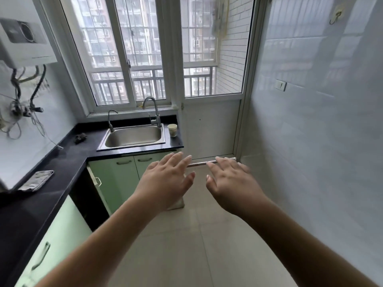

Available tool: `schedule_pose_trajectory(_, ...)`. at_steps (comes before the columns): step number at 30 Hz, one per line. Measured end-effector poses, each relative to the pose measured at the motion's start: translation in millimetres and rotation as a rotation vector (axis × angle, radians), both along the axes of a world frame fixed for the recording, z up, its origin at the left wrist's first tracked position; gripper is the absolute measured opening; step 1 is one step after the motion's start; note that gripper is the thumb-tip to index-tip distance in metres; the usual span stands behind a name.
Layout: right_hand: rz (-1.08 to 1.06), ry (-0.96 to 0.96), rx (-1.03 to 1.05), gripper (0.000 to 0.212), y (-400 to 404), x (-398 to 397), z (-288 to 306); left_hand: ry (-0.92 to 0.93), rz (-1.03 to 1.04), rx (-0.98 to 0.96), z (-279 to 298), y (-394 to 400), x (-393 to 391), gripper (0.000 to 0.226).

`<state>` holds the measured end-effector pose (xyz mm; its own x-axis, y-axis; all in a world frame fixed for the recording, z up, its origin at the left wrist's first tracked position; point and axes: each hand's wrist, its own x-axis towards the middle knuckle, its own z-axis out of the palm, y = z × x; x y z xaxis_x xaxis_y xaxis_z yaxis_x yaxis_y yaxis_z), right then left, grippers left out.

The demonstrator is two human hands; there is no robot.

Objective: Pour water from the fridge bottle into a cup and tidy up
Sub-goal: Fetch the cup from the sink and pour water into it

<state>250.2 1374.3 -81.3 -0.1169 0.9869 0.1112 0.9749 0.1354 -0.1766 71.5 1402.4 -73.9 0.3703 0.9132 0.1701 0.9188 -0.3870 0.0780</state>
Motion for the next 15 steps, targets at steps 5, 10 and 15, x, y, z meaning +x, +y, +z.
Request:
schedule_pose_trajectory(5, 0.019, 0.0, -0.012, 0.055, 56, -21, 1, -0.016, 0.053, 0.011, 10, 45, -32, 0.062)
schedule_pose_trajectory(10, 0.024, -0.012, -0.013, 0.054, 121, -54, 5, -0.054, 0.077, 0.024, 7, 107, -71, 0.063)
schedule_pose_trajectory(15, 0.046, -0.001, 0.011, 0.054, 180, -88, 6, -0.089, 0.081, 0.042, 6, 170, -93, 0.061)
